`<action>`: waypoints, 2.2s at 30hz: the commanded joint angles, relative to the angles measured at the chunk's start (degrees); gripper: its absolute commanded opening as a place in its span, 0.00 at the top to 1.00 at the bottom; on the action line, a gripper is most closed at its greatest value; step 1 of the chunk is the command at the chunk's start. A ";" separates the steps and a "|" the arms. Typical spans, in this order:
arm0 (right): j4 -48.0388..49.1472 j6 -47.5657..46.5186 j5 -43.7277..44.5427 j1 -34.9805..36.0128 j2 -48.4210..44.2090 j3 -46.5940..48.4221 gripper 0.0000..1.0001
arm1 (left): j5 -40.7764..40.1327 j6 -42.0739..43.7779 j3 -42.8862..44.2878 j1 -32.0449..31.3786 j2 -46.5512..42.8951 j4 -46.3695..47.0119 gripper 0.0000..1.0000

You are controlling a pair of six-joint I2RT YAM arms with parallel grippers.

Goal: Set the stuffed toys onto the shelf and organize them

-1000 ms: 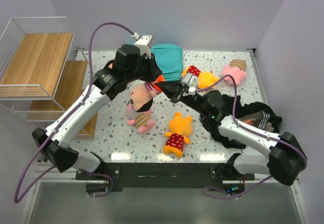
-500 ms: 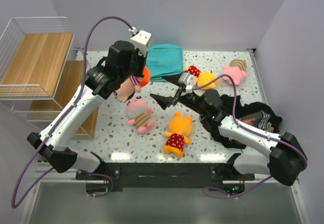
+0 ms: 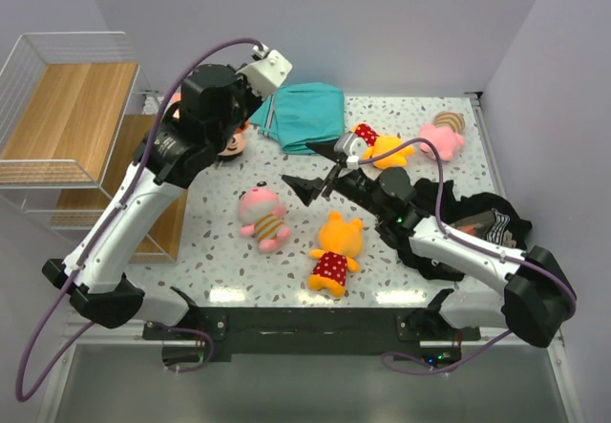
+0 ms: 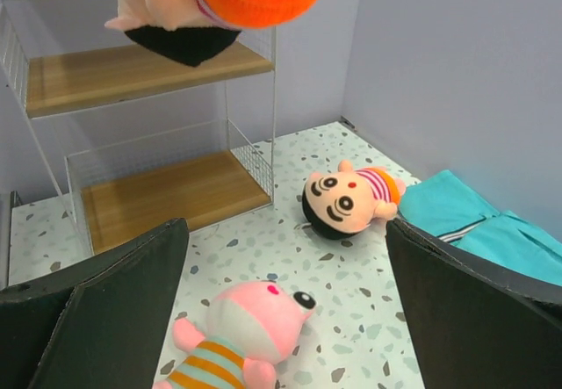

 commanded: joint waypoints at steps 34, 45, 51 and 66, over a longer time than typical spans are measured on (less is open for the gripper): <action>-2.13 0.79 -0.10 -0.08 2.48 4.33 0.01 | 22.80 37.28 -12.00 38.05 -10.68 25.92 1.00; -3.19 1.40 -1.33 0.01 3.88 5.47 0.02 | 28.07 38.68 -18.59 44.74 -10.42 33.82 1.00; -4.15 0.79 -1.16 0.01 4.50 6.09 0.01 | 31.40 37.72 -18.86 44.74 -9.54 35.86 0.80; -5.12 0.87 -1.60 0.01 5.02 7.14 0.01 | 40.01 28.60 -15.07 40.45 -10.41 36.37 0.16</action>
